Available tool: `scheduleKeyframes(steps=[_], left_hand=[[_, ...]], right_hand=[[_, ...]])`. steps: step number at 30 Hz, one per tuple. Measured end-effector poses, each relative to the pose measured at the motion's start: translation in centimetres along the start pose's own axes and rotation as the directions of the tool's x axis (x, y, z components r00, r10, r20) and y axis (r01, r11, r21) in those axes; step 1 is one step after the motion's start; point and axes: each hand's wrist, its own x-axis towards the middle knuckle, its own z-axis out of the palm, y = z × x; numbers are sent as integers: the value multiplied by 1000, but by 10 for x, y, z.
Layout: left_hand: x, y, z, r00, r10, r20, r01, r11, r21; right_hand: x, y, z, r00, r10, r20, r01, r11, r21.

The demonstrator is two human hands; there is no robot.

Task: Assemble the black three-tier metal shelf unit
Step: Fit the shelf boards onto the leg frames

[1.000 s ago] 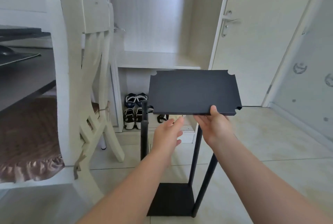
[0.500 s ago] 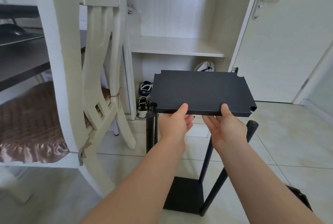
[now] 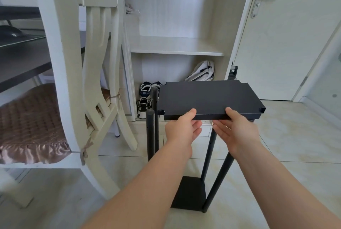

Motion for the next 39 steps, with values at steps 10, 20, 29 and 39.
scheduleKeyframes(steps=[10, 20, 29, 39], left_hand=[[-2, -3, -8, 996, -51, -72, 51, 999, 3], [2, 5, -20, 992, -24, -121, 24, 1000, 5], [11, 18, -35, 990, 10, -142, 0, 997, 72], [26, 22, -47, 986, -24, -165, 42, 993, 110]], right_hand=[[-3, 5, -2, 1000, -11, -2, 11, 998, -66], [-4, 13, 11, 1000, 12, 26, -9, 996, -91], [0, 33, 23, 987, 145, 67, -145, 989, -15], [5, 51, 33, 977, 206, 60, -208, 977, 36]])
